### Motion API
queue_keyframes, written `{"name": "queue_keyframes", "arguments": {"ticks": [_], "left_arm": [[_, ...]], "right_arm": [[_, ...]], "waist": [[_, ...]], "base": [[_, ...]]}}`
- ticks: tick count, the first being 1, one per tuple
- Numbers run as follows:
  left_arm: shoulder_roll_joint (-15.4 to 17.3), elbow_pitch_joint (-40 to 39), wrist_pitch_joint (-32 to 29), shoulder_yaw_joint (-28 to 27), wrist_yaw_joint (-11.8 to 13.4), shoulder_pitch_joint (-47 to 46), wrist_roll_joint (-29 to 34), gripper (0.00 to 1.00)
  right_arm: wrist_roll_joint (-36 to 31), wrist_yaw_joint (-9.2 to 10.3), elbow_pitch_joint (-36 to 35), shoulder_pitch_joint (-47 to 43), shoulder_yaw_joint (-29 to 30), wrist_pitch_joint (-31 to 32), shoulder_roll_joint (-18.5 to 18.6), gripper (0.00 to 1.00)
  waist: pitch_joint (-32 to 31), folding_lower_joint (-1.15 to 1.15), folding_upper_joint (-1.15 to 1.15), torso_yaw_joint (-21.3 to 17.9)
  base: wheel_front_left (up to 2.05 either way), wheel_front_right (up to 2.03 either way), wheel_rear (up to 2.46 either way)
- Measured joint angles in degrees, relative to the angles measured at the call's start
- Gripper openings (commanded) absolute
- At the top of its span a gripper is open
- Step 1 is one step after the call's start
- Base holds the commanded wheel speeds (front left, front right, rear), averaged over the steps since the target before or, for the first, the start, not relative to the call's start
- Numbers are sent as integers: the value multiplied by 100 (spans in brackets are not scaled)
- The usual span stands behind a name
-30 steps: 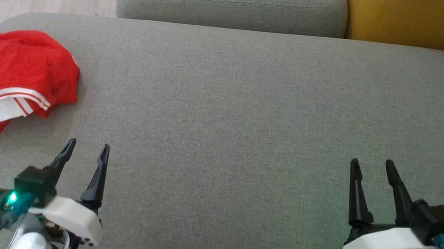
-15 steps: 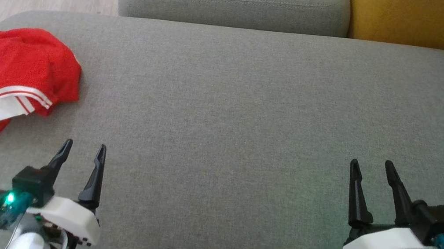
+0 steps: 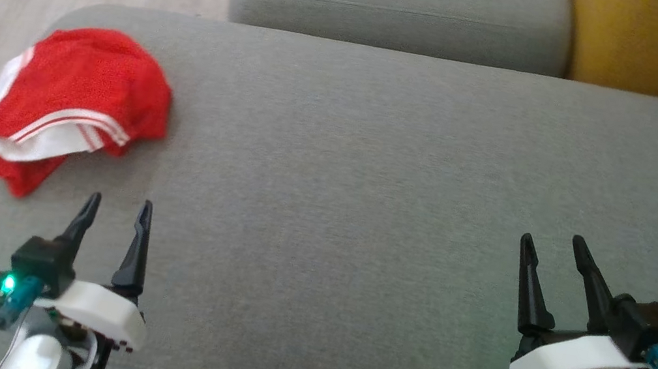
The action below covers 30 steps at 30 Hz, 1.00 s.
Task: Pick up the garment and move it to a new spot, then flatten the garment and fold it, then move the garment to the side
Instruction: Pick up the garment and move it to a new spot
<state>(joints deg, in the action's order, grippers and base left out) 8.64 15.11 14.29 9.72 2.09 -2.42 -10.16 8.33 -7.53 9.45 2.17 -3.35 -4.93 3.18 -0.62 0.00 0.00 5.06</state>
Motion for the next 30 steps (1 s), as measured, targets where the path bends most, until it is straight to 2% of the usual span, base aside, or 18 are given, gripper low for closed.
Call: {"name": "queue_keyframes", "arguments": {"ticks": [18, 23, 30], "left_arm": [[111, -83, 0, -342, 103, -14, 52, 100], [111, -101, 0, -357, 103, -12, 52, 100], [105, -99, 0, -383, 102, -11, 52, 100]], "right_arm": [[-78, 0, -111, -13, -188, 66, -38, 100], [-78, 0, -110, -12, -189, 74, -41, 100], [-78, 0, -103, -12, -205, 74, -42, 100]], "waist": [[47, 0, 0, 1742], [68, 0, 0, 1973], [61, 0, 0, 2003]], "base": [[0, 0, 0], [0, 0, 0], [0, 0, 0]]}}
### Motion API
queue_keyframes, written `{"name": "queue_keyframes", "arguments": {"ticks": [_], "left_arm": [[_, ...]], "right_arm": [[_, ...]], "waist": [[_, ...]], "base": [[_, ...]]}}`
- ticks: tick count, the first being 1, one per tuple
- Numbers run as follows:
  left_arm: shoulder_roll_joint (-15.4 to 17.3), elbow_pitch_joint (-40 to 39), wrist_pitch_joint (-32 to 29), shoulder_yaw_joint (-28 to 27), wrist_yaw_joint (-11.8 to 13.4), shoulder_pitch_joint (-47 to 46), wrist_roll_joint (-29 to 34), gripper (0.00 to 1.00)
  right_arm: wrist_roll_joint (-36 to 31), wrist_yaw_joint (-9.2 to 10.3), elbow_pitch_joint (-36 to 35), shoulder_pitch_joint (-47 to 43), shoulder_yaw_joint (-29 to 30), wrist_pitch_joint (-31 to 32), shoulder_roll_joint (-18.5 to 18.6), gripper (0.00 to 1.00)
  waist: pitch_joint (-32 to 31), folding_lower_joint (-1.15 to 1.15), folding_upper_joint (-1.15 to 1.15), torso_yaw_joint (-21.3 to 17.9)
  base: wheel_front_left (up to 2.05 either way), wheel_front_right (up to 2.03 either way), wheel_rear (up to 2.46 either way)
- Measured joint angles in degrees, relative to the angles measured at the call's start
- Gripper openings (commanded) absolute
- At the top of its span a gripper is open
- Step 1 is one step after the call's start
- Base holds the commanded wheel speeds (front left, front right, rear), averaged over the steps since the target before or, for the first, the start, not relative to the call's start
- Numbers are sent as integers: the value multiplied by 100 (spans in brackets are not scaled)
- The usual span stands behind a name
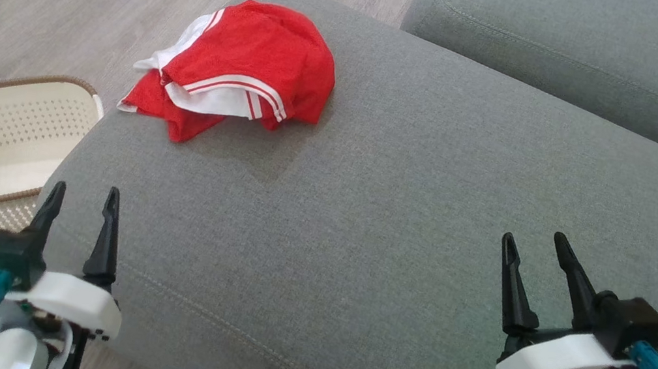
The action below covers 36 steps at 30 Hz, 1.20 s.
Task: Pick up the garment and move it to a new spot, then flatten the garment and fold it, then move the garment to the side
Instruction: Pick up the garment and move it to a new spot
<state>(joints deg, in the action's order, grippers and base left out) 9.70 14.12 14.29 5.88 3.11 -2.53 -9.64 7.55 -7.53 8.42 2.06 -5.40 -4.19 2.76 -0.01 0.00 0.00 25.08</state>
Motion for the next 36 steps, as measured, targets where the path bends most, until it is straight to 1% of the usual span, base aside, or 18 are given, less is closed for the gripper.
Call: {"name": "queue_keyframes", "arguments": {"ticks": [13, 20, 22, 29, 33, 36], "left_arm": [[-22, 4, 0, -73, 0, -4, 0, 100], [-90, -19, 0, -158, -12, -113, -12, 100], [-103, -65, 0, -200, -20, -281, -13, 100], [-134, -51, 1, -315, -257, -1316, -71, 100], [-157, 271, 3, -455, -457, -2079, -214, 100], [-125, 737, 42, -525, -597, -2671, -234, 100]], "right_arm": [[0, 0, -1, 3, -5, 35, 0, 100], [-57, 0, -120, 104, -8, 142, 3, 100], [-59, 0, -210, 181, -15, 197, 12, 100], [-204, 0, -559, 607, -3, 465, 202, 100], [-283, 0, -776, 882, 34, 589, 310, 100], [-333, 0, -889, 1048, 91, 654, 370, 100]], "waist": [[48, 0, 0, -84], [278, 0, 0, -127], [403, 0, 0, -148], [1061, 0, 0, -290], [1530, 0, 0, -425], [1875, 1, 0, -543]], "base": [[0, 0, 0], [0, 0, 0], [0, 0, 0], [0, 0, 0], [0, 0, 0], [0, 0, 0]]}}
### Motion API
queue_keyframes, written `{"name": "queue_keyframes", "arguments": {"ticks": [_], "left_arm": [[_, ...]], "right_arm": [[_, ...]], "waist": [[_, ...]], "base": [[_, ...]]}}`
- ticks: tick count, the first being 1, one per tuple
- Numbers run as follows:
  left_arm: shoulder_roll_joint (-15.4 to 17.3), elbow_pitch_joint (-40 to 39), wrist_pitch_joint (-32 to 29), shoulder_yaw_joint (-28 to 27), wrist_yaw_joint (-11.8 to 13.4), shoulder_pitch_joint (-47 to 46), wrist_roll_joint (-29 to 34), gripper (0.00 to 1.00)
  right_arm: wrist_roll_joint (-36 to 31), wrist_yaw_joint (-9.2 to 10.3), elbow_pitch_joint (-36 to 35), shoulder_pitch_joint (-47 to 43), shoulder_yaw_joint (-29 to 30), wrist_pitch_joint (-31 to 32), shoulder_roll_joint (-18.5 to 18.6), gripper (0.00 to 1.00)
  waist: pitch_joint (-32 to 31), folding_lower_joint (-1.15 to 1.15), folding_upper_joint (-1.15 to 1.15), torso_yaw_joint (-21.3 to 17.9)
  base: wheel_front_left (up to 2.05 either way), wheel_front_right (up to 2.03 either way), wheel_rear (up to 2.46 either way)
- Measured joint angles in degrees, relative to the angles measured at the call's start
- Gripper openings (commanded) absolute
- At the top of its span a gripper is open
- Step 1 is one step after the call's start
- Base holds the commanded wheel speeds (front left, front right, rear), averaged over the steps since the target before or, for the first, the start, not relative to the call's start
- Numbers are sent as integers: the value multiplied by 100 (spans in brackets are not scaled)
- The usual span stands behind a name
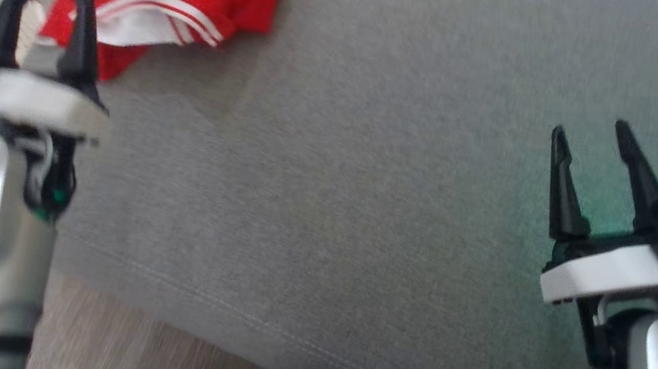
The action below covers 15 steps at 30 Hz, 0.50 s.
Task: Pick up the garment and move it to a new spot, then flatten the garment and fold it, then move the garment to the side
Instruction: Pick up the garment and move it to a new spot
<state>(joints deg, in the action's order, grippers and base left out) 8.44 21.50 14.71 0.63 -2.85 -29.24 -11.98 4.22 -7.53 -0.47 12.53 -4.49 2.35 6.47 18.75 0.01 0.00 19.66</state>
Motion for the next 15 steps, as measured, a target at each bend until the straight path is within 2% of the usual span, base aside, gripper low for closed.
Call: {"name": "queue_keyframes", "arguments": {"ticks": [9, 15], "left_arm": [[223, 2141, 0, 49, -361, -1578, -87, 100], [296, 3552, -355, 257, -428, -2202, -410, 100]], "right_arm": [[-31, 0, -126, 265, -9, 69, 78, 100], [-31, 0, -126, 353, -52, 68, 96, 100]], "waist": [[750, 1, 0, -406], [948, 0, 0, -590]], "base": [[0, 0, 0], [0, 0, 0]]}}
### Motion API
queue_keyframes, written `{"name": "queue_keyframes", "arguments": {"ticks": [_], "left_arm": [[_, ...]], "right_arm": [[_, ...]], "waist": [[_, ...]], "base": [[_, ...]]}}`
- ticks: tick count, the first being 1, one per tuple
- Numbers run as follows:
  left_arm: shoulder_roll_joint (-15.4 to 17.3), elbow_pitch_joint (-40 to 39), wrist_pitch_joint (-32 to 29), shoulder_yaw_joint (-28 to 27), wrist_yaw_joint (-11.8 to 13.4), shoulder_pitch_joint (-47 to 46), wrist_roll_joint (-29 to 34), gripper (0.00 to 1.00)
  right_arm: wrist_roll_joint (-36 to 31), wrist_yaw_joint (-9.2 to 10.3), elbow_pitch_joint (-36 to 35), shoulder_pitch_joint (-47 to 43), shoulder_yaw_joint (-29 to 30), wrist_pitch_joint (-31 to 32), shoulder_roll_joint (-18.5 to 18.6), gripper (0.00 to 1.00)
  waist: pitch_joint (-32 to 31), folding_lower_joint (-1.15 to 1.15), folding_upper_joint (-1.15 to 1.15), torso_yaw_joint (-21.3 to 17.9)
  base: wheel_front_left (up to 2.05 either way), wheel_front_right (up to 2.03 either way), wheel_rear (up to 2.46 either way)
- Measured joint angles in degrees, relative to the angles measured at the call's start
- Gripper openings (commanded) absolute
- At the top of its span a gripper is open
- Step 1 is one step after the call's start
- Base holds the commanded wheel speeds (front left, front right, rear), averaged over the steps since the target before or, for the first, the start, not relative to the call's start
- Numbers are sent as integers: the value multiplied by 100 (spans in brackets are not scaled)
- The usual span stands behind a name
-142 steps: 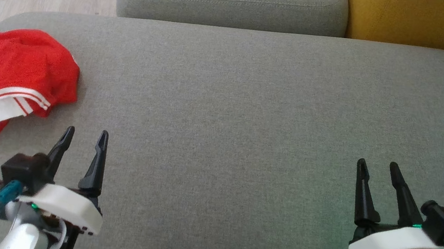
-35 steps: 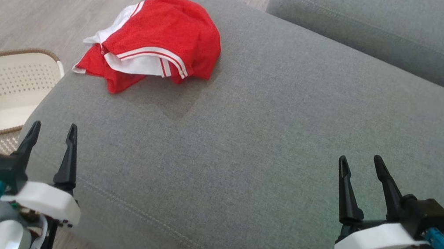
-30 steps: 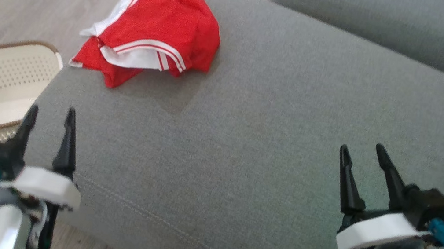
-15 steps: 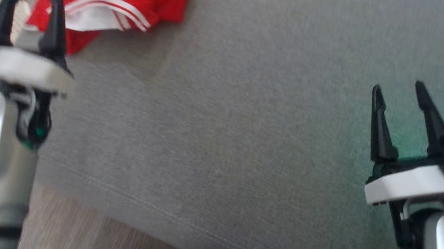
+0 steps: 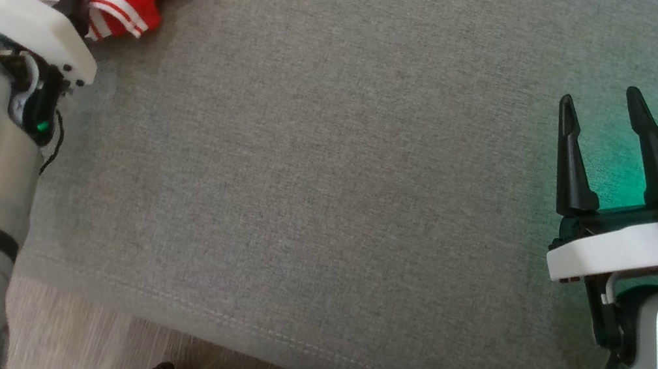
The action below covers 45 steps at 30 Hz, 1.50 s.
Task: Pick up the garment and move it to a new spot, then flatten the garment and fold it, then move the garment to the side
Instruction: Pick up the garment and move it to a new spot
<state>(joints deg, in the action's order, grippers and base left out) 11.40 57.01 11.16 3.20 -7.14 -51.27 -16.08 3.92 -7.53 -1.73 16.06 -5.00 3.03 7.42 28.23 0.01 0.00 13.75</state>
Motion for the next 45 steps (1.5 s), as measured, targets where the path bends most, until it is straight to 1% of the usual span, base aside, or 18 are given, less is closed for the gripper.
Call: {"name": "queue_keyframes", "arguments": {"ticks": [1, 2, 4, 10, 12, 15, 17, 19, 24, 25, 26, 30, 33, 39, 42, 45], "left_arm": [[10, 145, -51, 37, -1, -85, -73, 100], [29, 255, -111, 129, -1, -154, -136, 94], [38, 348, -113, 305, -1, -238, -303, 0], [202, 368, 132, 904, -1, -237, -747, 0], [246, 305, 192, 967, -1, -226, -805, 0], [446, 8, 297, 1065, -1, -188, -985, 0], [579, -325, 307, 1029, -1, -129, -1038, 0], [689, -805, 308, 856, -1, -8, -1072, 0], [789, -1837, 314, 416, -1, 560, -1002, 0], [787, -2037, 314, 348, -1, 721, -956, 0], [790, -2442, 314, 281, 0, 1045, -847, 0], [779, -3287, 314, 213, 19, 1740, -656, 0], [728, -3898, 314, 237, 113, 2300, -558, 0], [577, -5034, 278, 477, 323, 3333, -488, 0], [455, -5453, 152, 678, 407, 3623, -465, 0], [299, -5714, 71, 945, 419, 3778, -416, 0]], "right_arm": [[0, 0, 3, 5, -4, 0, 0, 100], [1, 0, 10, 5, -5, 0, 0, 100], [1, 0, 31, 6, -3, -7, 0, 100], [2, 0, 137, 3, 40, -93, -15, 100], [3, 0, 149, 0, 62, -103, -21, 100], [3, 0, 196, -28, 130, -160, -47, 100], [3, 0, 237, -42, 179, -211, -82, 100], [4, 0, 249, -68, 213, -237, -115, 100], [31, 0, 303, -350, 320, -333, -192, 100], [56, 0, 316, -411, 339, -348, -213, 100], [71, 0, 318, -514, 360, -364, -256, 100], [114, 0, 311, -708, 389, -404, -327, 100], [129, 0, 278, -894, 438, -405, -350, 100], [213, 0, 146, -1167, 517, -402, -433, 100], [224, 0, 49, -1216, 533, -393, -453, 100], [271, 0, -34, -1214, 534, -375, -464, 100]], "waist": [[9, 0, 0, -17], [6, 0, 0, -30], [-20, 0, 0, -39], [-235, 0, 0, -20], [-287, 0, 0, -14], [-476, 0, 0, 2], [-624, 0, 0, 10], [-785, 0, 0, 13], [-1209, 0, 0, -8], [-1294, 0, 0, -17], [-1455, -1, 0, -42], [-1755, -1, 0, -129], [-1938, -1, 0, -214], [-2138, -1, 0, -452], [-2160, -1, 1, -599], [-2131, -1, 0, -774]], "base": [[0, 0, 0], [0, 0, 0], [0, 0, 0], [0, 0, 0], [0, 0, 0], [0, 0, 0], [0, 0, 0], [0, 0, 0], [0, 0, 0], [0, 0, 0], [0, 0, 0], [0, 0, 0], [0, 0, 0], [0, 0, 0], [0, 0, 0], [0, 0, 0]]}}
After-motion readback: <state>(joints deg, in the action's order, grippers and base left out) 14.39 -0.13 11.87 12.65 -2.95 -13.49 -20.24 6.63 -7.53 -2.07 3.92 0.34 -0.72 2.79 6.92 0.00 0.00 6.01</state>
